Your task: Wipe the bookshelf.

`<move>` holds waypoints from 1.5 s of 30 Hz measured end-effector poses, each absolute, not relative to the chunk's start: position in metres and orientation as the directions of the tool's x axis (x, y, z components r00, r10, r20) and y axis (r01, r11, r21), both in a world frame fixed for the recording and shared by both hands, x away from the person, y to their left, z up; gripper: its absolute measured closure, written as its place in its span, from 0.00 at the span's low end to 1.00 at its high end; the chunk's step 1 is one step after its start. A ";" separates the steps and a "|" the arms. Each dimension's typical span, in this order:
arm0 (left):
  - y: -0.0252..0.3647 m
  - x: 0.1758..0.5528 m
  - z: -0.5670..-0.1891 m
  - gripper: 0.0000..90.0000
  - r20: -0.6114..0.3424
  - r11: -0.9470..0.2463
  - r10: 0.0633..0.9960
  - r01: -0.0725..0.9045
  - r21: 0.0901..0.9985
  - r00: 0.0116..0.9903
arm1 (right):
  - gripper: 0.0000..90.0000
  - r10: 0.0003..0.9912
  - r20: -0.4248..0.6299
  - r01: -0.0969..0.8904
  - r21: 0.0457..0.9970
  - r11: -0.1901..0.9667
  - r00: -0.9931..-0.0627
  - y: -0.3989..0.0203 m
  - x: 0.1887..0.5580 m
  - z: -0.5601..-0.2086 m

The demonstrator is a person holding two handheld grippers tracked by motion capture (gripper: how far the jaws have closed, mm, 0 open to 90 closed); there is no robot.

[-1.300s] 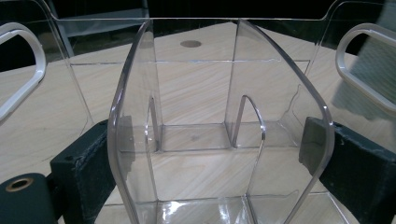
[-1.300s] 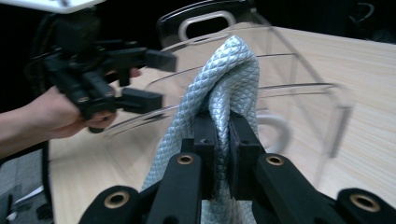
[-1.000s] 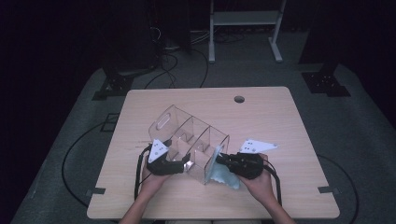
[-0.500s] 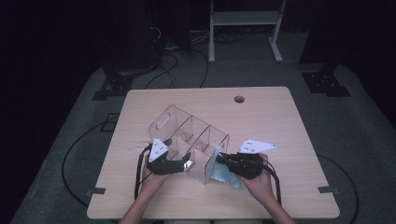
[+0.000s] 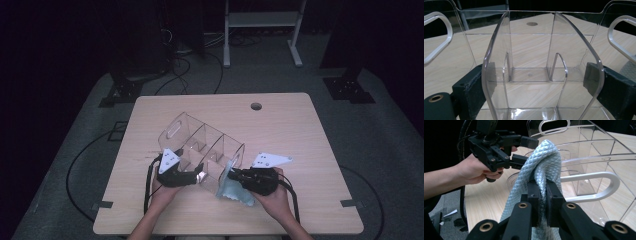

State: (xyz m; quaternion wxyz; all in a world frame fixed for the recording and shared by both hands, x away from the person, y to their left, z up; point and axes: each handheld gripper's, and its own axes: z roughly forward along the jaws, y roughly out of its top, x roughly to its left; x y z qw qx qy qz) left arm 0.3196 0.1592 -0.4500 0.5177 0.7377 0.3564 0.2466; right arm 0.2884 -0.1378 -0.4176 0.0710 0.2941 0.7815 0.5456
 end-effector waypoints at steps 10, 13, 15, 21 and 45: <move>0.161 0.320 -0.450 0.08 -0.008 -0.206 0.783 0.271 0.940 0.621 | 0.93 0.511 0.216 0.391 0.882 0.264 -0.832 -0.129 0.284 -0.429; 0.162 0.320 -0.450 0.08 -0.010 -0.205 0.784 0.274 0.940 0.620 | 0.93 0.512 0.203 0.385 0.879 0.280 -0.835 -0.125 0.281 -0.432; 0.163 0.321 -0.450 0.08 -0.010 -0.205 0.782 0.273 0.940 0.623 | 0.93 0.502 0.196 0.382 0.874 0.299 -0.842 -0.121 0.279 -0.436; 0.163 0.321 -0.450 0.08 -0.006 -0.202 0.788 0.269 0.942 0.615 | 0.93 0.532 0.222 0.426 0.854 0.299 -0.817 -0.123 0.286 -0.448; 0.168 0.318 -0.449 0.08 -0.004 -0.219 0.766 0.267 0.938 0.643 | 0.92 0.605 0.240 0.487 0.826 0.284 -0.759 -0.137 0.305 -0.466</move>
